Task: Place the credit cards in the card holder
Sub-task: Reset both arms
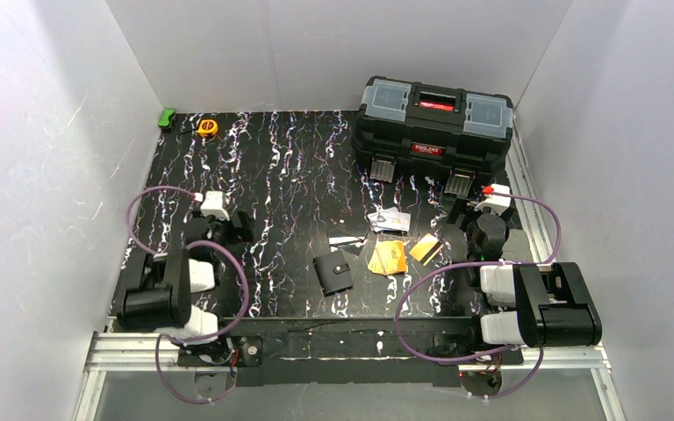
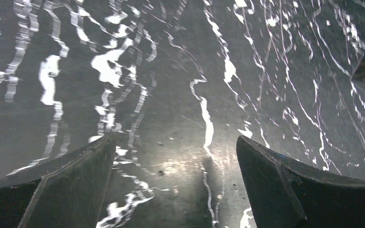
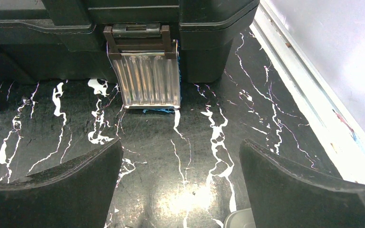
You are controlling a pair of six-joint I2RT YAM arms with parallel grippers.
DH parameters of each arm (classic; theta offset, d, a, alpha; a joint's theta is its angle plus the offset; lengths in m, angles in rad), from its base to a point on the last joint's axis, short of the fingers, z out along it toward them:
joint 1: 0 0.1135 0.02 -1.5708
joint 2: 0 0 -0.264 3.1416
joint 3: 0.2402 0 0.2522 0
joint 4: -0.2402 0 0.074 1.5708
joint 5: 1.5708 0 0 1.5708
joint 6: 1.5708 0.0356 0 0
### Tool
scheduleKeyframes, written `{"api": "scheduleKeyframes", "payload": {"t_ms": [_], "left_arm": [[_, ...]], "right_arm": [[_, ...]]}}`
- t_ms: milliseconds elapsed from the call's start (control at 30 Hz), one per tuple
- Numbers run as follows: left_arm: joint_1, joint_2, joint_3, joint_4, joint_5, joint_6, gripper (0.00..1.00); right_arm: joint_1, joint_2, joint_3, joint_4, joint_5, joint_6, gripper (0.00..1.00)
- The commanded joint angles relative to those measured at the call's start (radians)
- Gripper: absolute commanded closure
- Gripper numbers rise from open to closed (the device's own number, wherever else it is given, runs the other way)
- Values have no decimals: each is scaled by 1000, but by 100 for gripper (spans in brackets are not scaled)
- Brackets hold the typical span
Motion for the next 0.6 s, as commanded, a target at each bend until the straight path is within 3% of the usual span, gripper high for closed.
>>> {"api": "scheduleKeyframes", "payload": {"t_ms": [0,33,100,167,233,267,567], "left_arm": [[-104,103,-1,191,-98,62,2],[-118,64,27,63,-106,90,2],[-122,110,62,81,-96,80,2],[-104,78,84,-35,-76,75,2],[-103,99,66,52,-77,65,2],[-103,81,75,-1,-75,71,2],[-100,90,74,15,-84,62,2]], "right_arm": [[-6,-12,12,52,0,-13,2],[-6,-11,12,53,0,-12,2],[-6,-3,24,43,-8,-10,2],[-24,-3,46,-5,-48,3,2],[-54,-9,62,-53,-117,19,2],[-55,-14,61,-55,-124,21,1],[-55,-11,49,-25,-123,15,2]]}}
